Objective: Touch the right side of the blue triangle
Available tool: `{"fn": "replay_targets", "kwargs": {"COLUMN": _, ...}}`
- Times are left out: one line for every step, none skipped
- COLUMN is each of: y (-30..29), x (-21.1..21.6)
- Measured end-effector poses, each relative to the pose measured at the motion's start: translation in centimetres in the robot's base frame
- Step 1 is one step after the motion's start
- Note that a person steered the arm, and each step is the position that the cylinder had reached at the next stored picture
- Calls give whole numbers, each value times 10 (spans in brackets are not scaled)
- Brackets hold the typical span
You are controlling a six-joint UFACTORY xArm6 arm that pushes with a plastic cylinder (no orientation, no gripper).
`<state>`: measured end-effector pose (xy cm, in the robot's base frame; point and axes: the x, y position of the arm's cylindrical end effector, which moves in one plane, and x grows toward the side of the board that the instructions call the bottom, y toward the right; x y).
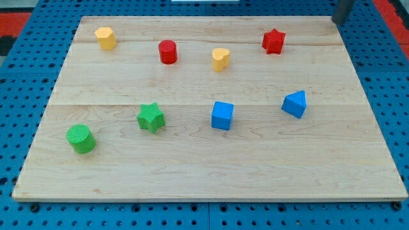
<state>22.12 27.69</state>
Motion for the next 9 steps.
{"fn": "replay_targets", "kwargs": {"y": -37, "x": 45}}
{"fn": "replay_targets", "kwargs": {"y": -38, "x": 54}}
{"fn": "replay_targets", "kwargs": {"y": -35, "x": 101}}
{"fn": "replay_targets", "kwargs": {"y": -34, "x": 148}}
{"fn": "replay_targets", "kwargs": {"y": -39, "x": 204}}
{"fn": "replay_targets", "kwargs": {"y": -35, "x": 225}}
{"fn": "replay_targets", "kwargs": {"y": -3, "x": 233}}
{"fn": "replay_targets", "kwargs": {"y": -44, "x": 235}}
{"fn": "replay_targets", "kwargs": {"y": -79, "x": 235}}
